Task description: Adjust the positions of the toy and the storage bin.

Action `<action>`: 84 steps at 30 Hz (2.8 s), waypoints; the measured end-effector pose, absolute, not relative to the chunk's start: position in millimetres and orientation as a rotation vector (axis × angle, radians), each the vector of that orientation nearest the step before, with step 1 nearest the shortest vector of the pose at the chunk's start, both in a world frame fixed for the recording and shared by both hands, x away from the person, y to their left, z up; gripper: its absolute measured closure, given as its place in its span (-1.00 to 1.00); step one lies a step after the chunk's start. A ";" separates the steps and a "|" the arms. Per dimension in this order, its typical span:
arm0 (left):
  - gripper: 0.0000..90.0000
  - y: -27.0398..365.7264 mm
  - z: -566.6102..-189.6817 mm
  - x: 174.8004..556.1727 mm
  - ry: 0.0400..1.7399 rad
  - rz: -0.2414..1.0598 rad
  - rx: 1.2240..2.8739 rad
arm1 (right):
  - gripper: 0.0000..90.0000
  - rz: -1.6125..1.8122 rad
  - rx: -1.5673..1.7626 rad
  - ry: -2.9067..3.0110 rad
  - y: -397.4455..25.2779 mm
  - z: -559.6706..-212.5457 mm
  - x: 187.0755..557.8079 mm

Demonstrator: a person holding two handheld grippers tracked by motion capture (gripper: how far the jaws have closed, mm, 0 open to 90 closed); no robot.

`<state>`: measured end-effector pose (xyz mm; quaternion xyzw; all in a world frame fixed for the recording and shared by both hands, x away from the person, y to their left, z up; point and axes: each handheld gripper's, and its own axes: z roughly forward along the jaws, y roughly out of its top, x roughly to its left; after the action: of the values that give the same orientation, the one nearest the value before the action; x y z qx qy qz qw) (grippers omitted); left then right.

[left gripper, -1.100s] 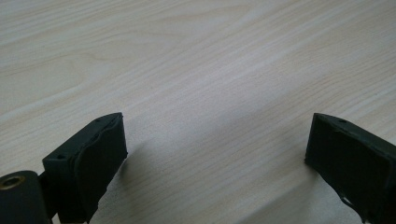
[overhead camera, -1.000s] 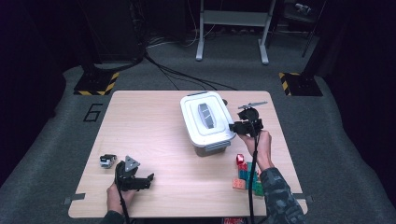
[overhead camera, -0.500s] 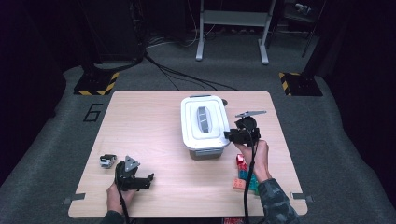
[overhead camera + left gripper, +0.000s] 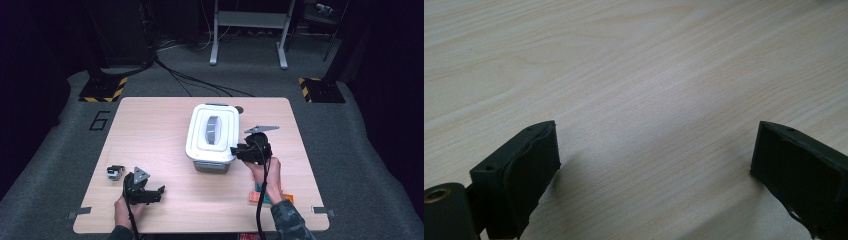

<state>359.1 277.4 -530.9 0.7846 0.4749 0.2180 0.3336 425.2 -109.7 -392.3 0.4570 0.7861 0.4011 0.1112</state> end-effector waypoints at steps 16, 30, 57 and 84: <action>-0.88 277.7 -530.4 359.0 1.239 0.564 2.055 | -0.66 1.155 1.393 2.142 -203.9 -410.8 412.6; -0.88 278.4 -530.8 360.0 1.243 0.555 2.049 | -1.00 1.014 1.561 2.061 -291.9 -503.5 404.4; -0.95 252.7 -510.9 375.1 1.333 0.492 2.061 | -1.00 0.862 1.497 2.056 -291.1 -528.6 408.0; -1.00 165.8 -373.3 438.0 1.142 0.550 2.044 | -1.00 0.867 1.496 2.057 -291.4 -528.6 408.2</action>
<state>438.0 165.8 -373.3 0.7928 0.4429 0.2134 0.3602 408.2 -291.4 -528.6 0.5424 0.7458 0.3142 0.2253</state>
